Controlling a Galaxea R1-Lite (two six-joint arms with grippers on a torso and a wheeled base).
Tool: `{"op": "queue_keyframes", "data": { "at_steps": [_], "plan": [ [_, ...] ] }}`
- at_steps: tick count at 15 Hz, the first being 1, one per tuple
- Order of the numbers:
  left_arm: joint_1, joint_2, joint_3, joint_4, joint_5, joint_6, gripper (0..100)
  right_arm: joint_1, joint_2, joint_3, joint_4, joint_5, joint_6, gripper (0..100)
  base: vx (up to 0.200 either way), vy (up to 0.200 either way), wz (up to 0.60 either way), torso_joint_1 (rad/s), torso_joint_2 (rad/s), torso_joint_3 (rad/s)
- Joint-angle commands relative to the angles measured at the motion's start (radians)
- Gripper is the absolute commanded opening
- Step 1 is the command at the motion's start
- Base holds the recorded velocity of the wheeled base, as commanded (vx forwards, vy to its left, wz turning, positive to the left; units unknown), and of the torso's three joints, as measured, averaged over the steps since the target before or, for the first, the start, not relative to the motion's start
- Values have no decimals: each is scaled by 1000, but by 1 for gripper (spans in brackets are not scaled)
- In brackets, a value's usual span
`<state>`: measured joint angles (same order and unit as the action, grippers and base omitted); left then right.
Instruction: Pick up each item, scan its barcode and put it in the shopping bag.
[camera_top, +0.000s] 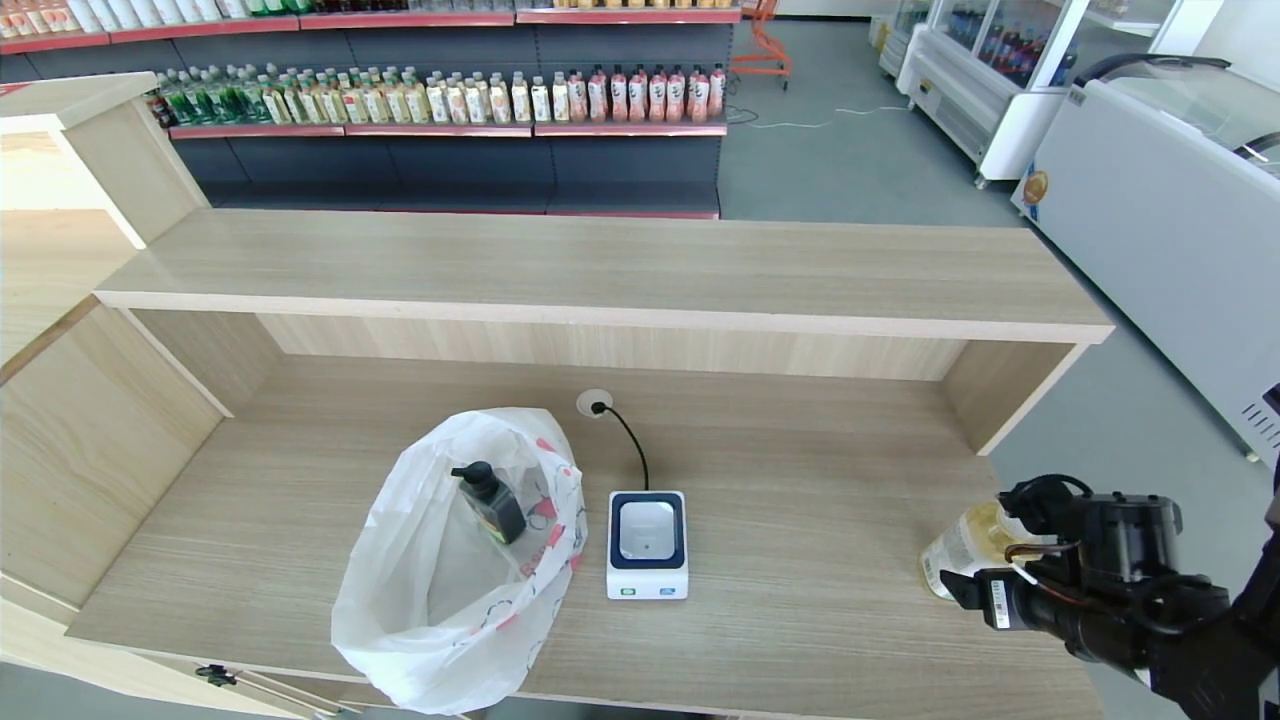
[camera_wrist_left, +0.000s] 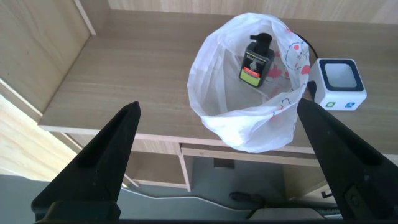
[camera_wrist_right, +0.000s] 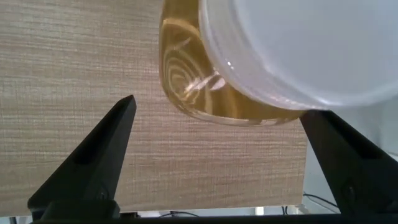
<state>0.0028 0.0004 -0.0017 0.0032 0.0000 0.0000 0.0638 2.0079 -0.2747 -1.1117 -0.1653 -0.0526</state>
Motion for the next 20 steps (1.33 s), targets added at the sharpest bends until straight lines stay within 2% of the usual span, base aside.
{"op": "queue_keyframes", "data": {
  "at_steps": [1,4,9,18,19,20],
  "plan": [
    [0,0,0,0,0,0,100,37,74,-12,-63,0,0,100,0,0,0,0,0,0],
    [0,0,0,0,0,2,100,71,144,-9,-183,1,11,100,0,0,0,0,0,0],
    [0,0,0,0,0,0,100,88,207,-20,-283,1,5,100,0,0,0,0,0,0],
    [0,0,0,0,0,0,100,120,270,-156,-336,3,0,100,0,0,0,0,0,0],
    [0,0,0,0,0,0,100,122,276,-166,-350,12,0,0,0,0,0,0,0,0],
    [0,0,0,0,0,2,100,123,279,-173,-361,43,-4,0,0,0,0,0,0,0]
  ]
}}
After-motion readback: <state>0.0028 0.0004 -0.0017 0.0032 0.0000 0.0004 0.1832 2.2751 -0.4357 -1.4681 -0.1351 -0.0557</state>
